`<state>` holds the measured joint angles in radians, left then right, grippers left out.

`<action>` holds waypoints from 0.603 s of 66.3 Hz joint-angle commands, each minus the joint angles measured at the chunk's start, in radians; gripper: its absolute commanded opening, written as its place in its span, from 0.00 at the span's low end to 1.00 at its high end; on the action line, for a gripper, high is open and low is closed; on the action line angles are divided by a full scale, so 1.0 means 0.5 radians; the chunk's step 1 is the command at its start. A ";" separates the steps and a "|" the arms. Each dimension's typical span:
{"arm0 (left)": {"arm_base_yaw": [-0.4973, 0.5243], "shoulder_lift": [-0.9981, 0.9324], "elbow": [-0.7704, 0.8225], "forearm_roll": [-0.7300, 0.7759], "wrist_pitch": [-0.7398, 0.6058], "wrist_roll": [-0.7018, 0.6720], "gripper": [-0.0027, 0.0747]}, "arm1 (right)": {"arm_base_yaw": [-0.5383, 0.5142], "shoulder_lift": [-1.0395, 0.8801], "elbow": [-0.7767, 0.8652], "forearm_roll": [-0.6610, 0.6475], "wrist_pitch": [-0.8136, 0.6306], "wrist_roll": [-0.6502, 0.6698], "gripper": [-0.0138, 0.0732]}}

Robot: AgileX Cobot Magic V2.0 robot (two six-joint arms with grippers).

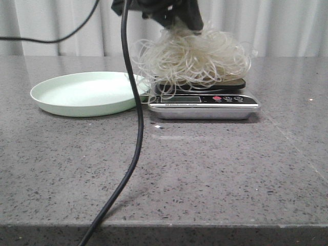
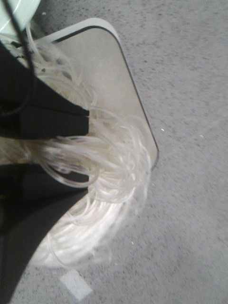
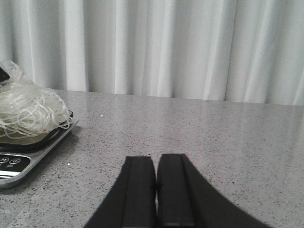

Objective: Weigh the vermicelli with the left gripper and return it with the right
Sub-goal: 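Lower the vermicelli onto the black scale platform and open the left gripper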

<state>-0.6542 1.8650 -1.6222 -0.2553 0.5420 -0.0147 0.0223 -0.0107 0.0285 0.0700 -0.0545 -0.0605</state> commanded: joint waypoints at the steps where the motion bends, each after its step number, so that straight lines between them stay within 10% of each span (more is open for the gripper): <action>1: 0.003 -0.075 -0.075 -0.050 -0.070 -0.038 0.21 | -0.010 -0.034 -0.017 0.005 -0.165 0.001 0.37; 24: 0.011 -0.095 -0.169 -0.050 0.101 -0.038 0.69 | -0.010 -0.034 -0.017 0.005 -0.165 0.001 0.37; 40: 0.035 -0.305 -0.267 0.017 0.208 -0.038 0.71 | -0.002 -0.034 -0.017 0.005 -0.165 0.001 0.37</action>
<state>-0.6423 1.8289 -1.7132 -0.2549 0.6859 -0.0233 0.0223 -0.0107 0.0285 0.0700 -0.0545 -0.0605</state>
